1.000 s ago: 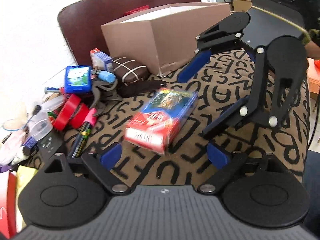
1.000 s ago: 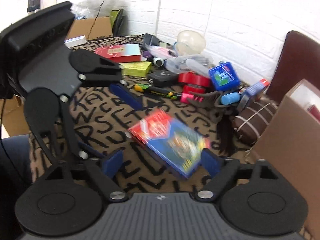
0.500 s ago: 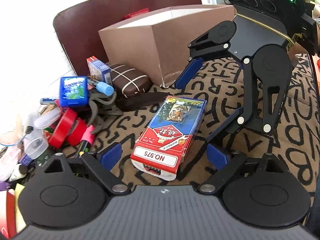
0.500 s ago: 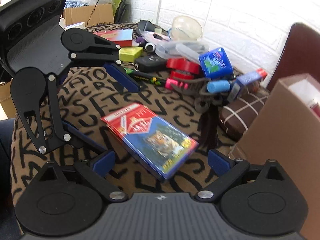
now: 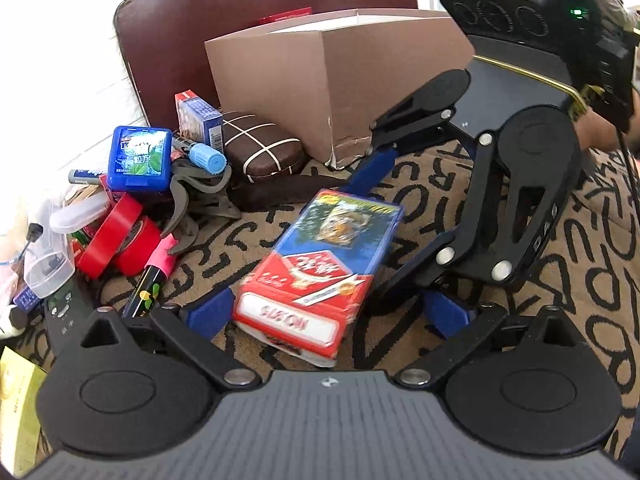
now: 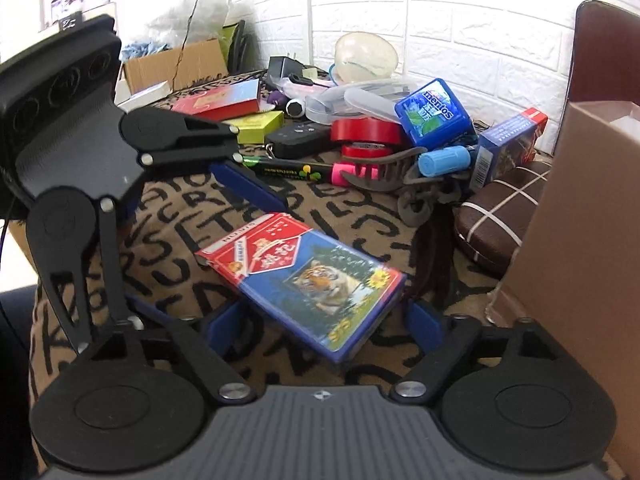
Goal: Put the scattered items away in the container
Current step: 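Close the right gripper on the card box and lift it, then carry the card box into the cardboard box and open the right gripper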
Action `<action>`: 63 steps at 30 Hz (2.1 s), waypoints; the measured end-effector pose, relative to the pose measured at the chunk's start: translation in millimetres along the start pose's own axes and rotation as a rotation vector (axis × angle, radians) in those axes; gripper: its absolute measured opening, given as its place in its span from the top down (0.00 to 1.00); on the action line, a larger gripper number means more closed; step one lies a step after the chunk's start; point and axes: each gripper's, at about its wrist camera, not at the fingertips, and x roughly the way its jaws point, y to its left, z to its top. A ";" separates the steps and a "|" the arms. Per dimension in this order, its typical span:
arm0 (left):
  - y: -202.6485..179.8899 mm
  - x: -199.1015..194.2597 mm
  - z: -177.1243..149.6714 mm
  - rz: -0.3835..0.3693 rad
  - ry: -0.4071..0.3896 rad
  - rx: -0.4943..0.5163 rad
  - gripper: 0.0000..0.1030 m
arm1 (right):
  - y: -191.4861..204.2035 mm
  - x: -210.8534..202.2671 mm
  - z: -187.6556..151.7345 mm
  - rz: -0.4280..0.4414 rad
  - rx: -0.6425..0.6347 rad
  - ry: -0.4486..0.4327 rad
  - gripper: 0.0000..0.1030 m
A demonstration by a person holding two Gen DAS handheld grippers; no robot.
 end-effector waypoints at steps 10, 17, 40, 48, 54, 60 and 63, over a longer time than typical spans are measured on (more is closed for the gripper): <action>-19.0 -15.6 -2.9 0.096 -0.031 0.000 0.14 | 21.8 -14.9 -5.4 -0.062 0.113 -0.061 0.24; -22.0 -21.3 1.0 0.119 -0.024 0.007 0.25 | 29.1 -24.0 -2.3 -0.092 0.108 -0.091 0.24; -31.1 -9.5 134.0 0.178 -0.218 0.195 0.25 | -25.3 -129.9 43.2 -0.347 0.081 -0.301 0.24; -40.4 48.9 196.7 0.220 -0.230 0.228 0.28 | -91.2 -156.0 38.2 -0.486 0.166 -0.314 0.31; -58.0 76.5 197.3 0.279 -0.170 0.271 0.29 | -113.5 -146.4 18.8 -0.525 0.284 -0.277 0.29; -61.6 73.3 190.0 0.294 -0.166 0.282 0.23 | -108.8 -143.9 5.7 -0.533 0.340 -0.292 0.12; -65.8 67.2 188.3 0.312 -0.176 0.295 0.20 | -101.7 -147.1 6.6 -0.550 0.339 -0.307 0.09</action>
